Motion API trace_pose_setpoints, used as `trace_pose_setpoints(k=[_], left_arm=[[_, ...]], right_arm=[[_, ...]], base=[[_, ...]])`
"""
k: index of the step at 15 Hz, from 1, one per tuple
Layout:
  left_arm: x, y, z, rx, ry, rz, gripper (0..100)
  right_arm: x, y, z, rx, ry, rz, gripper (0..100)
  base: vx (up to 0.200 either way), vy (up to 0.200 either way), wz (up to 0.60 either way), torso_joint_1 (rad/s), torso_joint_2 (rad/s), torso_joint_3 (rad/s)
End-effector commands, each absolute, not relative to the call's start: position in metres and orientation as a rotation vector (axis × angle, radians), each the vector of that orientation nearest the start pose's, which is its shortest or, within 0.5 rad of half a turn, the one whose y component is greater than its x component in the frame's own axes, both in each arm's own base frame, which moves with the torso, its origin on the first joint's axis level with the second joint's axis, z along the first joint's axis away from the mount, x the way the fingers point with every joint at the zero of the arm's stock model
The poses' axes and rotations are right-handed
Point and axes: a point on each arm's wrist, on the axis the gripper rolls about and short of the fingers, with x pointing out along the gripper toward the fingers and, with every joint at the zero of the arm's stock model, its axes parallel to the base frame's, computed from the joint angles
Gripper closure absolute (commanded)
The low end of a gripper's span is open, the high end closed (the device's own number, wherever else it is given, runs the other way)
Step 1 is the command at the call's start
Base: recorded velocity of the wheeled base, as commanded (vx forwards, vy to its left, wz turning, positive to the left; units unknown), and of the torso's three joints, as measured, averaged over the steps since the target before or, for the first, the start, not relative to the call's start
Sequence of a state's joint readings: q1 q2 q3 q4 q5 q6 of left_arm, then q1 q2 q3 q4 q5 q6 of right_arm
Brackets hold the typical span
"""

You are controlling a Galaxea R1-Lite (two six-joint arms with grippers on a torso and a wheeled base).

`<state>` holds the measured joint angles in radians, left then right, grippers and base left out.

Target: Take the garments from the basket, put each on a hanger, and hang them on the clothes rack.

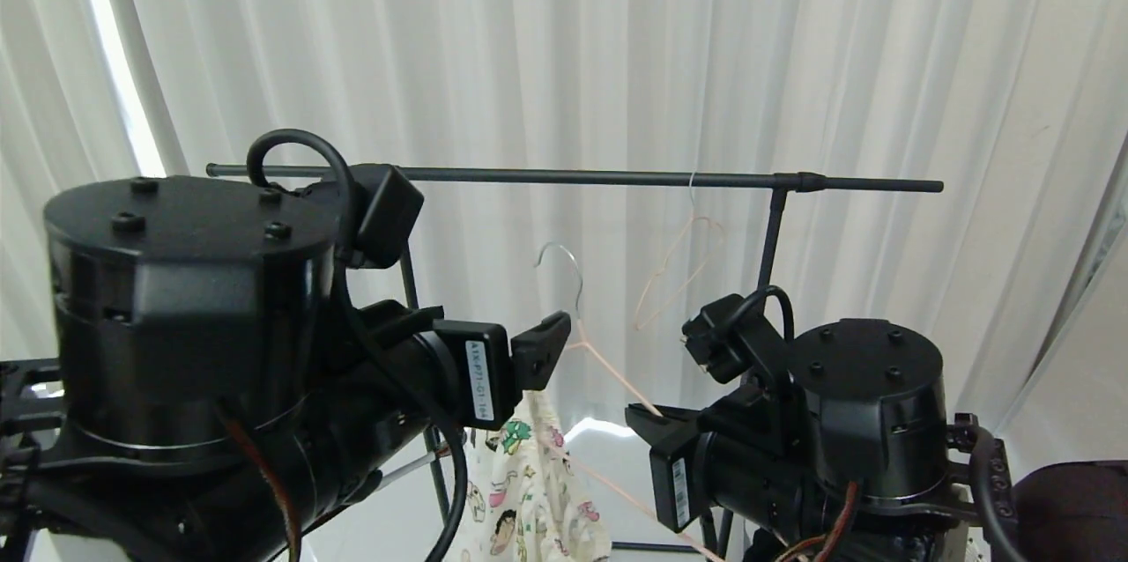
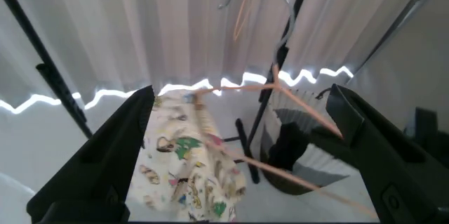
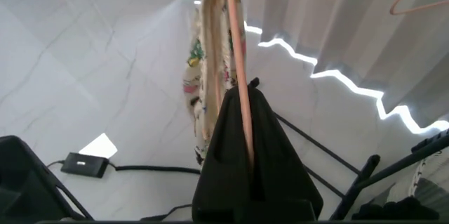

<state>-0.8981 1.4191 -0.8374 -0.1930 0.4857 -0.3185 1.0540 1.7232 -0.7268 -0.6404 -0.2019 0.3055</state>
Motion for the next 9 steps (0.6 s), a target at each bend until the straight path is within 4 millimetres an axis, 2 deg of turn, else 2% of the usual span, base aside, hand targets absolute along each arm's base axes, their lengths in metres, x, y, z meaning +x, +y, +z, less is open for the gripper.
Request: trace_pose_setpoints(k=[1, 6, 9], left_arm=[[0.142, -0.162, 0.223, -0.032, 0.353, -0.361, 0], [0.126, -0.14, 0.203, 0.002, 0.39, -0.35, 0], [0.136, -0.123, 0.178, 0.03, 0.465, -0.258, 0]], right_arm=[[0.154, 0.254, 0.161, 0.079, 0.397, 0.78, 100], [0.157, 0.238, 0.156, 0.017, 0.302, 0.772, 100], [0.154, 0.227, 0.17, 0.014, 0.245, 0.769, 100]], base=[[0.0, 0.0, 0.0, 0.0, 0.0, 0.0], [0.0, 0.0, 0.0, 0.0, 0.0, 0.0], [0.0, 0.0, 0.0, 0.0, 0.0, 0.0]])
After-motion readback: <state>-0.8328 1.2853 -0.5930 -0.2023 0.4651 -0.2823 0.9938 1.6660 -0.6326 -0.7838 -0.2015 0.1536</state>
